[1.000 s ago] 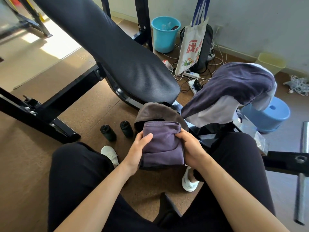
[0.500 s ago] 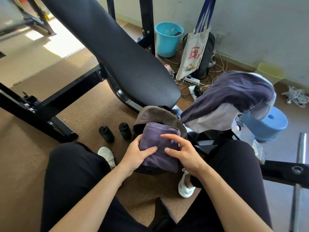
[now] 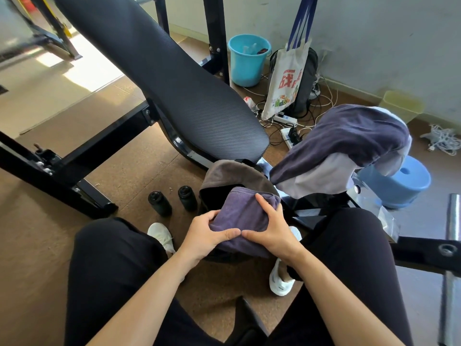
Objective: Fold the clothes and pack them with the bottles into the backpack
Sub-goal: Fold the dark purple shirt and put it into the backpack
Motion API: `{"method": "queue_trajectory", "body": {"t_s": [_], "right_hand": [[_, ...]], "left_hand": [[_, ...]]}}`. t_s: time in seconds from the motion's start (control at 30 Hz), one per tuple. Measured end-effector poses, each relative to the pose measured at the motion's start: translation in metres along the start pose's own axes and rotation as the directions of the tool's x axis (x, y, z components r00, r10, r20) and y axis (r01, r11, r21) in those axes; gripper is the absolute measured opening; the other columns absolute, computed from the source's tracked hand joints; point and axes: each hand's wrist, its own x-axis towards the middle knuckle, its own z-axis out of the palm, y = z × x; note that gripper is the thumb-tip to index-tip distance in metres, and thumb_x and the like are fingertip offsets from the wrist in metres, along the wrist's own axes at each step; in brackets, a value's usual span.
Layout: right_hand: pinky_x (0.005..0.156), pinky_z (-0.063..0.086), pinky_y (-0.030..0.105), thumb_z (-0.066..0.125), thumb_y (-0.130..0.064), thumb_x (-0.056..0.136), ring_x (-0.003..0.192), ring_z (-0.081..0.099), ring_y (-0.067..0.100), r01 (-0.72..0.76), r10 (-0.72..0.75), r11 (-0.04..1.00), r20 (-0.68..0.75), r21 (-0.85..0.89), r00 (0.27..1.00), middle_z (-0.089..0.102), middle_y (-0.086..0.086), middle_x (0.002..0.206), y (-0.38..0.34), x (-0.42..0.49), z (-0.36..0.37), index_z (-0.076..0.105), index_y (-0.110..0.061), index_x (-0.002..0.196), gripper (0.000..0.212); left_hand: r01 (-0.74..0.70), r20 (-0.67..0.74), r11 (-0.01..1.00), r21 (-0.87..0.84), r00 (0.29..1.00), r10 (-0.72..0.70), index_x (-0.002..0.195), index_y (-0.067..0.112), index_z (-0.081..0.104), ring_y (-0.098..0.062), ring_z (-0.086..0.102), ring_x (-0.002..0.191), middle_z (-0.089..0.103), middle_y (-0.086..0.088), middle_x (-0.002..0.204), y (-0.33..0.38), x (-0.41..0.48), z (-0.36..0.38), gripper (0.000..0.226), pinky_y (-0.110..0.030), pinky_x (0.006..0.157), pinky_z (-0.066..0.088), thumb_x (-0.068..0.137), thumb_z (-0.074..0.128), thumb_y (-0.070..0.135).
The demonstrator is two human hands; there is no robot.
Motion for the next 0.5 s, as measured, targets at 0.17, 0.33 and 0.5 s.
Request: {"method": "queue_trajectory", "body": {"t_s": [0.17, 0.33, 0.5], "right_hand": [[0.124, 0.026, 0.043, 0.089, -0.051, 0.064, 0.155, 0.012, 0.025, 0.002, 0.002, 0.992, 0.030, -0.127, 1.000, 0.003, 0.000, 0.164, 0.006, 0.004, 0.003, 0.005, -0.035, 0.162, 0.130], [0.110, 0.040, 0.031, 0.086, -0.031, 0.069, 0.138, 0.036, 0.023, 0.025, -0.025, 0.998, -0.009, -0.058, 1.000, 0.031, 0.000, 0.144, 0.001, 0.003, 0.012, 0.033, -0.040, 0.145, 0.093], [0.081, 0.062, 0.046, 0.067, -0.018, 0.096, 0.108, 0.072, 0.020, -0.139, 0.105, 0.762, 0.091, 0.632, 0.990, 0.066, -0.002, 0.130, -0.013, -0.003, 0.011, 0.052, -0.038, 0.136, 0.047]], "left_hand": [[-0.165, -0.079, 0.975, 0.149, 0.981, 0.178, 0.147, 0.028, 0.049, -0.008, 0.052, 0.131, 0.056, 0.011, 0.144, -0.005, -0.003, 0.003, 0.084, -0.030, 0.108, 0.045, 0.074, 0.091, 0.038], [-0.432, -0.146, 0.752, 0.498, 0.813, 0.563, 0.148, 0.020, 0.052, -0.017, 0.064, 0.115, 0.067, 0.002, 0.131, -0.011, -0.011, 0.021, 0.074, -0.034, 0.091, 0.058, 0.081, 0.083, 0.014], [-0.475, -0.045, 0.434, 0.765, 0.633, 0.773, 0.145, 0.001, 0.053, -0.023, 0.064, 0.088, 0.072, -0.009, 0.109, -0.004, -0.014, 0.026, 0.066, -0.035, 0.064, 0.055, 0.082, 0.072, 0.010]]}}
